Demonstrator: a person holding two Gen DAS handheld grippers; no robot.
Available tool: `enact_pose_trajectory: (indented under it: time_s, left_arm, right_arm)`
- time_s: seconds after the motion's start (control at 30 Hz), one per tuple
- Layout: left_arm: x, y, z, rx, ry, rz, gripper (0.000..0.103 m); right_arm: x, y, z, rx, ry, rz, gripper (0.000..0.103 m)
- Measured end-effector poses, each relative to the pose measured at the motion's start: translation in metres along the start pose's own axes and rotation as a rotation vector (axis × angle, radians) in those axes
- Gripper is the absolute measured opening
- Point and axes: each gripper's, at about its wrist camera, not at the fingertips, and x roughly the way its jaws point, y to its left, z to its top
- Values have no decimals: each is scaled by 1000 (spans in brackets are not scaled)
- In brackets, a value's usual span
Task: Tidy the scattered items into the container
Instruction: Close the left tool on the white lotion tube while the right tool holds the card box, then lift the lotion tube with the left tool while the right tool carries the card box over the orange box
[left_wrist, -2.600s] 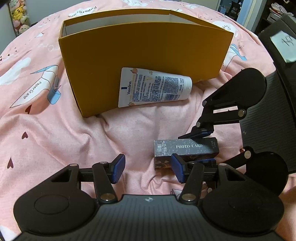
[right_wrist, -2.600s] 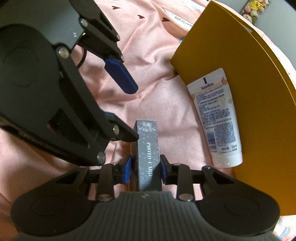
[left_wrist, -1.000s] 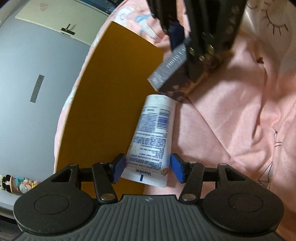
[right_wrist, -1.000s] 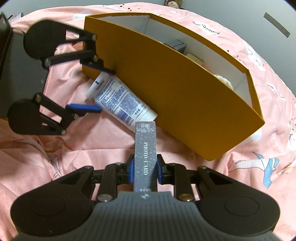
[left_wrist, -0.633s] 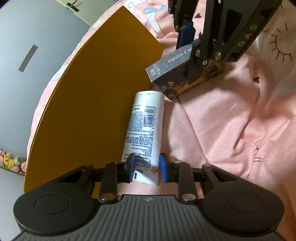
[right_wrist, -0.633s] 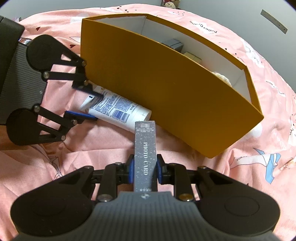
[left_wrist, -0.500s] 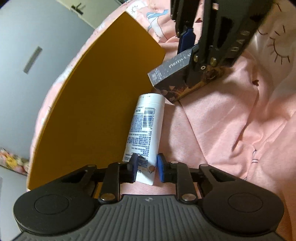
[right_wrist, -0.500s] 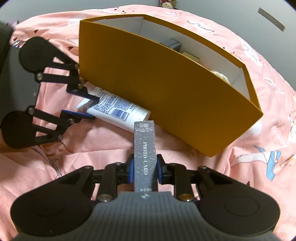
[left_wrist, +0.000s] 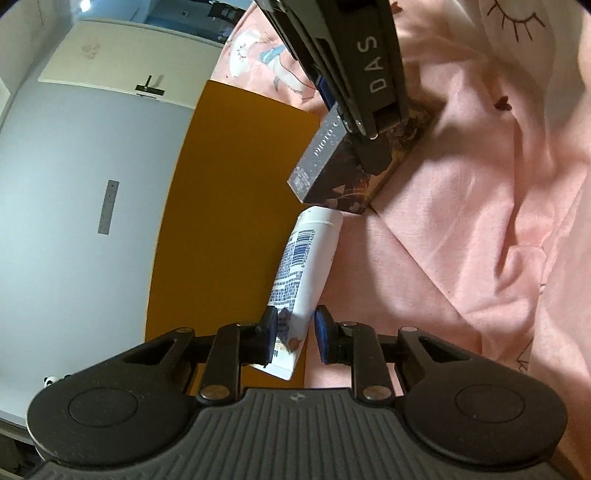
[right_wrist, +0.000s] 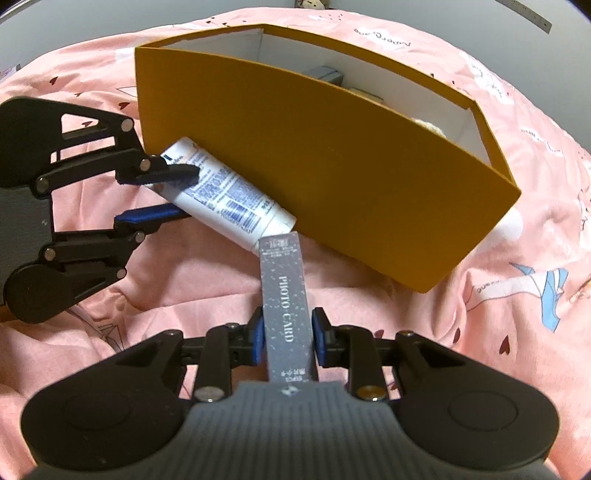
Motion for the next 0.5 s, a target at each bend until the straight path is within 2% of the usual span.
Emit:
enact_pose_trajectory:
  time_s: [0.13, 0.27, 0.37, 0.4, 0.43, 0.5]
  left_arm:
    - [9, 1, 3, 12, 1, 4, 33]
    - [12, -2, 6, -6, 7, -19, 33]
    - [14, 5, 5, -29, 7, -28, 28]
    - [14, 7, 4, -39, 4, -35, 22]
    - [11, 11, 4, -52, 4, -43, 20]
    - [9, 20, 3, -90, 3, -64, 20]
  right_arm:
    - [2, 1, 0, 10, 3, 1, 28]
    - [1, 1, 3, 17, 1, -2, 28]
    - [0, 1, 4, 21, -2, -6, 28]
    - [-2, 2, 4, 23, -6, -8, 28]
    - [-4, 0, 4, 24, -10, -9, 28]
    - [-7, 0, 5, 25, -18, -17, 26]
